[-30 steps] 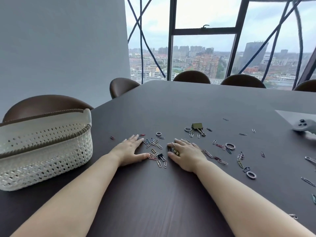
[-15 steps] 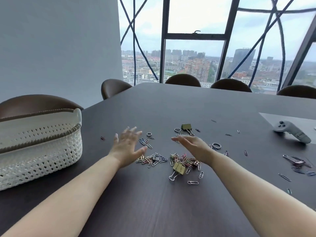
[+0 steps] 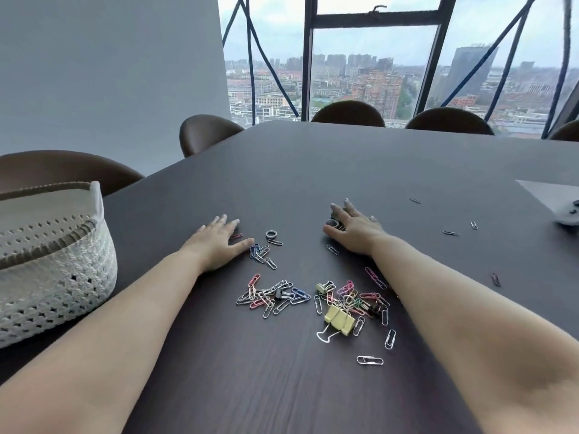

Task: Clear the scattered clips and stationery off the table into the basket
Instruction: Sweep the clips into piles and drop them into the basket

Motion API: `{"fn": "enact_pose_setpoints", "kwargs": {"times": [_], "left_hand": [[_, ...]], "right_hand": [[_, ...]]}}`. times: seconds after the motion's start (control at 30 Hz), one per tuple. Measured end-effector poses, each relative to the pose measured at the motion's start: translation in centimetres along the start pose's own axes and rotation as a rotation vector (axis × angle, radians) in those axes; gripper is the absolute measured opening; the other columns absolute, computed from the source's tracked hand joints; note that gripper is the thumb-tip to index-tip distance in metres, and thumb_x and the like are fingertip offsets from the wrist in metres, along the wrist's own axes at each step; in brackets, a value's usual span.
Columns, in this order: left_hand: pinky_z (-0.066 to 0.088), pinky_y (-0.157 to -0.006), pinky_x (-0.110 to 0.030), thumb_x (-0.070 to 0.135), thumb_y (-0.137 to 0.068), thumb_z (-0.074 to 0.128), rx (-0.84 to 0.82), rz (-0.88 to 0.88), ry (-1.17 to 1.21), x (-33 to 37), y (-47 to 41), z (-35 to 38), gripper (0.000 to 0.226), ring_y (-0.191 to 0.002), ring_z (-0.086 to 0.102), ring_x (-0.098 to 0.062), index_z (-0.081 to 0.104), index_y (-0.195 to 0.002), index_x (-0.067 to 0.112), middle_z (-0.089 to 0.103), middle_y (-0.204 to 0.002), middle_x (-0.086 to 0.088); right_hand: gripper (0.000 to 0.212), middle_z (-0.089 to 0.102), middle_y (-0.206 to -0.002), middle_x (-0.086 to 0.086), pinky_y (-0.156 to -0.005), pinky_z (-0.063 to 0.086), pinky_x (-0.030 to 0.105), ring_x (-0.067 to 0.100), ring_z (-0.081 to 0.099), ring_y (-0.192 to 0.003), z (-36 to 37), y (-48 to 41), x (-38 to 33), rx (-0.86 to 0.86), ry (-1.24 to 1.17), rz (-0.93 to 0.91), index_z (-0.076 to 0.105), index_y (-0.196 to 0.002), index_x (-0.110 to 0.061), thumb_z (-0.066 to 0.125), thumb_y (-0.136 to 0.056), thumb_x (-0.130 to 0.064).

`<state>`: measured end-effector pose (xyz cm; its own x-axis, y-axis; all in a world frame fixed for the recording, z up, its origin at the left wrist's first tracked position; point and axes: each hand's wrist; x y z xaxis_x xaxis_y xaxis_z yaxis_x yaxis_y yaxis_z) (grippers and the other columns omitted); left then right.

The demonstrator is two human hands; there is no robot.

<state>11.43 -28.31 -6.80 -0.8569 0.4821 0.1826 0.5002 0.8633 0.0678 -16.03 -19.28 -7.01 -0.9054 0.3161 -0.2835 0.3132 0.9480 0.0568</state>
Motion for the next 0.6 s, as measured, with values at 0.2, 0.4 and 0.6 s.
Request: {"fn": "enact_pose_setpoints", "kwargs": {"times": [0.2,0.4,0.6], "left_hand": [[0.001,-0.117,-0.035,0.033,-0.100,0.027,-0.086,0.281,0.170,4.1,0.8,0.5,0.048,-0.145,0.003,-0.008,0.018,-0.147,0.023,0.010,-0.157,0.004],[0.001,-0.117,-0.033,0.027,-0.101,0.027,-0.139,0.407,0.141,5.9,5.1,1.3,0.046,-0.145,0.003,-0.006,0.023,-0.146,0.020,0.012,-0.157,0.008],[0.002,-0.118,-0.031,0.028,-0.102,0.027,-0.174,0.468,0.225,7.6,11.8,1.6,0.045,-0.144,0.006,-0.005,0.025,-0.146,0.020,0.018,-0.156,0.007]], "right_hand": [[0.051,0.003,-0.158,-0.011,-0.119,0.003,0.038,0.012,0.019,-0.144,0.1,1.9,-1.9,-0.078,-0.084,-0.230,0.026,-0.141,-0.039,0.042,-0.093,-0.044],[0.041,0.022,-0.154,-0.011,-0.117,0.020,0.032,0.014,0.034,-0.137,0.3,8.1,-3.0,-0.089,-0.270,-0.315,0.047,-0.130,-0.033,0.055,-0.091,-0.022],[0.033,0.031,-0.150,-0.004,-0.101,0.024,0.011,0.000,0.036,-0.128,0.4,15.7,-2.0,-0.142,-0.491,-0.277,0.059,-0.112,-0.024,0.049,-0.090,-0.002]]}}
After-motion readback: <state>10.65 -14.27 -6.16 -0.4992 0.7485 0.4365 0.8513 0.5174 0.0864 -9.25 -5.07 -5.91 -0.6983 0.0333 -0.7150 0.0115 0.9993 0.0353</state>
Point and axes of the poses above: each hand's wrist, its own y-axis away from the middle knuckle, its own z-axis out of the palm, x = y × z
